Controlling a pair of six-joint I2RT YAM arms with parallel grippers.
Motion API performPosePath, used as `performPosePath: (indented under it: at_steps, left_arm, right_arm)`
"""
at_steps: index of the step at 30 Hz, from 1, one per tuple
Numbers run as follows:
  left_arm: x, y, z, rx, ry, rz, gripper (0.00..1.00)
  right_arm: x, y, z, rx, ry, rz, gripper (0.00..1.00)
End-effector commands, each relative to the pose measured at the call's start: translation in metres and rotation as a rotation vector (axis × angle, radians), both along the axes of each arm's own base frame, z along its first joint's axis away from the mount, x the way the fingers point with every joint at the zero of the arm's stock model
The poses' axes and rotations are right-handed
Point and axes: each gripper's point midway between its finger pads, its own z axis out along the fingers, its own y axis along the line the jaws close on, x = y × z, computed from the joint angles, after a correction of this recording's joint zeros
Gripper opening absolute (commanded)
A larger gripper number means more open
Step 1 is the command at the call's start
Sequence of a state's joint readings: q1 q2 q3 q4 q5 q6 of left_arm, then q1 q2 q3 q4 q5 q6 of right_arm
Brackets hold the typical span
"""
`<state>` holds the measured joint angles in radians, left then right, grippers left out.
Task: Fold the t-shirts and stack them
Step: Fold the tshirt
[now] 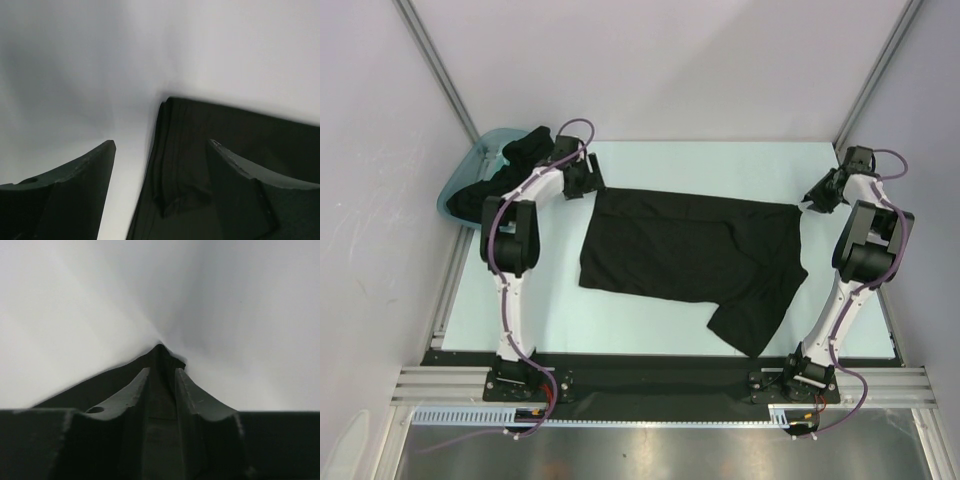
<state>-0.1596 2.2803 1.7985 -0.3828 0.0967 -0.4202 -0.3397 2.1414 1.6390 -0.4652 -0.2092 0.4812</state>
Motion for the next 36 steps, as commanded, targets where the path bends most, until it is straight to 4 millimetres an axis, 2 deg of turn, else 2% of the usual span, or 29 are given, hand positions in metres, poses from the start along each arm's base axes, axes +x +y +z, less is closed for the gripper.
performPosePath:
  at_steps: [1,3,4,7,9,10,11,15,16,20,21,24,25,29,31,32,33,35,36]
  left_arm:
    - [-0.006,0.012,0.063,0.052,-0.096,0.027,0.79]
    - [-0.015,0.012,0.078,0.051,-0.121,0.024,0.78]
    - [-0.017,0.011,0.082,0.046,-0.13,0.019,0.77]
    - [-0.032,-0.015,0.089,-0.023,-0.135,-0.052,0.64]
    - [-0.045,-0.038,0.088,-0.094,-0.115,-0.114,0.58]
    - [-0.051,-0.052,0.087,-0.128,-0.11,-0.143,0.57]
    - [-0.056,-0.059,0.08,-0.157,-0.105,-0.145,0.54]
    - [-0.066,-0.086,0.064,-0.231,-0.079,-0.167,0.48]
    - [-0.065,-0.089,0.055,-0.242,-0.063,-0.165,0.48]
    - [-0.063,-0.088,0.035,-0.24,-0.013,-0.114,0.44]
    - [-0.062,-0.086,0.032,-0.23,-0.002,-0.104,0.43]
    - [-0.062,-0.082,0.013,-0.192,0.045,-0.092,0.44]
    - [-0.067,-0.081,0.005,-0.179,0.081,-0.097,0.44]
    - [-0.069,-0.076,-0.006,-0.144,0.101,-0.108,0.43]
    - [-0.068,-0.077,0.009,-0.154,0.058,-0.112,0.43]
    - [-0.073,-0.075,0.008,-0.152,0.064,-0.109,0.43]
    - [-0.074,-0.076,0.022,-0.157,0.037,-0.114,0.43]
    - [-0.082,-0.075,0.026,-0.157,0.038,-0.115,0.43]
    - [-0.084,-0.078,0.041,-0.168,0.012,-0.125,0.43]
  right_arm:
    - [-0.01,-0.018,0.038,-0.124,0.022,-0.015,0.35]
    - [-0.023,-0.018,0.044,-0.165,0.071,-0.011,0.36]
    - [-0.027,-0.016,0.057,-0.186,0.058,-0.01,0.37]
    - [-0.039,-0.002,0.064,-0.189,0.072,0.018,0.38]
    - [-0.043,0.023,0.072,-0.154,0.056,0.07,0.38]
    - [-0.049,0.033,0.065,-0.128,0.076,0.077,0.38]
    - [-0.05,0.052,0.069,-0.093,0.059,0.119,0.38]
    - [-0.053,0.099,0.064,-0.057,0.05,0.228,0.38]
    - [-0.052,0.104,0.062,-0.062,0.054,0.247,0.36]
    - [-0.047,0.145,0.057,0.005,0.052,0.364,0.31]
    - [-0.052,0.158,0.054,0.007,0.068,0.397,0.31]
    - [-0.062,0.176,0.052,-0.007,0.055,0.466,0.35]
    - [-0.067,0.187,0.049,-0.026,0.069,0.497,0.36]
    - [-0.09,0.202,0.036,-0.096,0.144,0.576,0.33]
    - [-0.102,0.206,0.035,-0.155,0.164,0.602,0.31]
    - [-0.106,0.206,0.034,-0.172,0.172,0.61,0.29]
    - [-0.11,0.209,0.032,-0.187,0.178,0.625,0.26]
    - [-0.12,0.214,0.025,-0.235,0.207,0.659,0.15]
    - [-0.122,0.214,0.021,-0.248,0.223,0.661,0.15]
